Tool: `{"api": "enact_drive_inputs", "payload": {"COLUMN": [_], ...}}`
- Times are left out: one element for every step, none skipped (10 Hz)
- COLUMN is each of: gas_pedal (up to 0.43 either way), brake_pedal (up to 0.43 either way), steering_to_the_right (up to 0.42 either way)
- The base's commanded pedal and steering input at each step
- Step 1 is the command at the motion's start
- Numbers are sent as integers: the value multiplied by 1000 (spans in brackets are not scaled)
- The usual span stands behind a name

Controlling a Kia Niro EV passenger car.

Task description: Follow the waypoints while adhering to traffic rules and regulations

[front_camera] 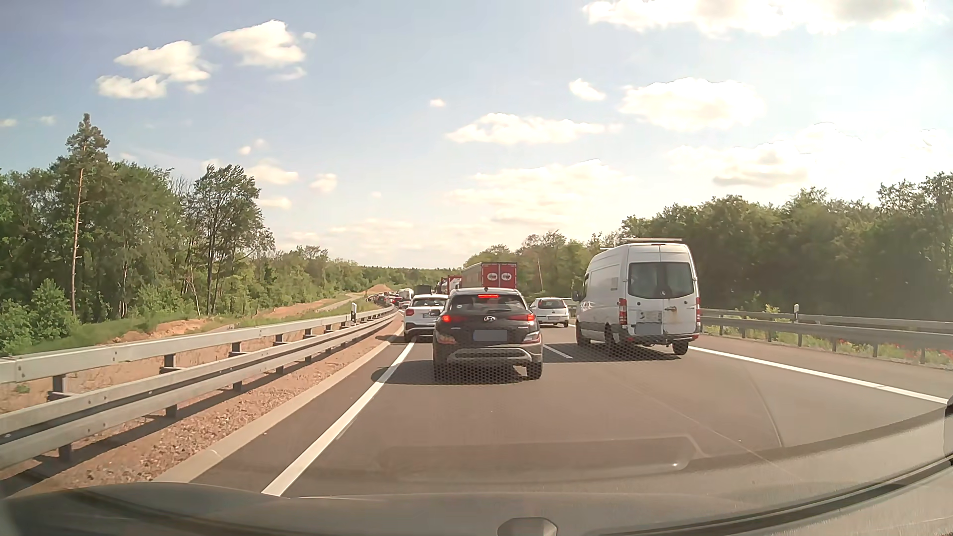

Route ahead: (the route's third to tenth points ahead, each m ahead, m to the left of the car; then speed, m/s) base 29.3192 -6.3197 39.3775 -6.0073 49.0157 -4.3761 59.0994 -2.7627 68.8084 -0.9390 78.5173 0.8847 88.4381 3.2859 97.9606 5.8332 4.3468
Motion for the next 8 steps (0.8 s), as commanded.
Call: {"api": "enact_drive_inputs", "payload": {"gas_pedal": [0,0,0,0,0,0,0,0], "brake_pedal": [0,0,0,0,0,0,0,0], "steering_to_the_right": [-16,-16,-16,-16,-16,-16,-16,-16]}}
